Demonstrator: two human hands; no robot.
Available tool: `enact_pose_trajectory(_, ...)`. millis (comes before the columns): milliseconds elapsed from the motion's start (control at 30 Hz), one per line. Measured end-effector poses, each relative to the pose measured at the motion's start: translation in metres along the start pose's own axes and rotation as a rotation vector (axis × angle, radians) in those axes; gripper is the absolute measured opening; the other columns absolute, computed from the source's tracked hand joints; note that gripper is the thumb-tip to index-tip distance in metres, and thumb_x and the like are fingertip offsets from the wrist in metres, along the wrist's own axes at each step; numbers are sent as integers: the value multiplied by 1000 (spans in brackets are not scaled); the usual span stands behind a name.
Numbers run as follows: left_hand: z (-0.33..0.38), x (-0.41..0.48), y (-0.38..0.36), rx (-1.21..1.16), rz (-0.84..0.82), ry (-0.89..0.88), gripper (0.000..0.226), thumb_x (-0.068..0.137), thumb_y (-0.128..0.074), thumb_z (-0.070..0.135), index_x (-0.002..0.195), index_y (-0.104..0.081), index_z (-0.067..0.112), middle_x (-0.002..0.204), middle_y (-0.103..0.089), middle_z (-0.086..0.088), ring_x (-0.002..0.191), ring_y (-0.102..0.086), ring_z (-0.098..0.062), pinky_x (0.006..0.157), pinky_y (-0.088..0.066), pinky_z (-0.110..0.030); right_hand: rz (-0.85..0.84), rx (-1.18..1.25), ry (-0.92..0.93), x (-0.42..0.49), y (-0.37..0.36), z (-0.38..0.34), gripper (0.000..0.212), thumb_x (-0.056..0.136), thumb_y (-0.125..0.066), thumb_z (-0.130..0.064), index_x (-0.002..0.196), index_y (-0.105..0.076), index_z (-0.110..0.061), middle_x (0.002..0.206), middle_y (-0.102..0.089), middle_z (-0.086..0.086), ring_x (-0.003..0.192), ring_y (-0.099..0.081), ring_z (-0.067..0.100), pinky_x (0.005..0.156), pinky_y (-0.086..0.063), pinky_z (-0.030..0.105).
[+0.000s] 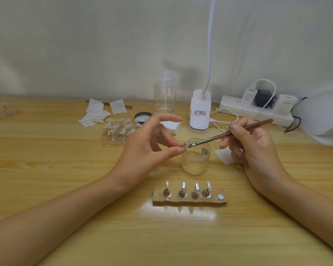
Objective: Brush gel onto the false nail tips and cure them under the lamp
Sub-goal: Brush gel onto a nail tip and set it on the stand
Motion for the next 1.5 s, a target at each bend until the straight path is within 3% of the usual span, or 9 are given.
enact_pose_trajectory(167,1,0,-1,-4,-1,15,49,81,-82,11,122,-61,27,78,-71,4,89,-73,-16,75,-55,-47,-24,28,26,-1,0,-4,21,84,-59,-36,80,-47,-18,64,-66,3,45,-36,9,45,-23,23)
enact_pose_trajectory(400,2,0,-1,-7,4,22,48,80,-82,12,121,-61,26,78,-71,2,87,-73,-16,76,-55,-46,1,27,6,0,2,-1,18,90,-57,-29,79,-48,-18,63,-66,4,43,-33,8,41,-23,19)
enact_pose_trajectory(533,3,0,-1,-16,0,24,49,76,-81,21,120,-61,27,77,-71,2,88,-74,-17,76,-54,-48,-52,12,43,-2,-2,-3,21,85,-59,-34,78,-48,-18,65,-67,5,44,-33,10,44,-21,23)
enact_pose_trajectory(667,2,0,-1,-19,-2,24,48,76,-81,22,120,-61,27,77,-70,2,89,-74,-17,72,-55,-45,10,18,7,1,2,0,18,91,-57,-27,79,-48,-18,62,-65,4,44,-28,10,48,-13,32)
enact_pose_trajectory(833,2,0,-1,-19,2,26,48,76,-81,23,120,-61,26,77,-71,3,85,-73,-14,69,-54,-41,-57,20,50,-2,-2,-3,21,85,-59,-35,78,-48,-18,65,-68,5,44,-34,9,43,-20,23)
enact_pose_trajectory(967,2,0,-1,-23,1,26,49,75,-80,26,120,-62,28,77,-70,3,86,-73,-18,72,-55,-46,9,20,15,1,2,1,19,89,-58,-30,78,-47,-19,61,-65,4,43,-30,9,44,-15,28)
enact_pose_trajectory(1100,3,-1,-1,-20,1,27,49,75,-81,23,120,-61,26,77,-70,2,84,-73,-17,74,-55,-47,-61,27,61,-2,-1,-4,22,85,-58,-36,79,-47,-19,66,-68,4,45,-35,9,43,-20,23)
enact_pose_trajectory(1267,4,-1,-1,-20,4,31,51,74,-80,25,121,-62,24,77,-70,1,83,-73,-18,78,-57,-51,8,14,25,1,3,1,19,93,-57,-26,79,-48,-18,63,-66,4,44,-32,9,42,-19,24)
enact_pose_trajectory(1500,5,-1,-1,-14,0,23,51,74,-80,25,121,-61,25,77,-70,1,83,-73,-17,77,-56,-52,-44,10,70,-1,0,-1,20,87,-60,-34,77,-49,-20,64,-67,6,44,-34,10,40,-24,18)
Point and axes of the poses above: each hand's wrist, its own x-axis towards the middle knuckle, its own y-axis out of the back of the hand, z = x × y, the point moved 3 cm from there along x, towards the middle knuckle
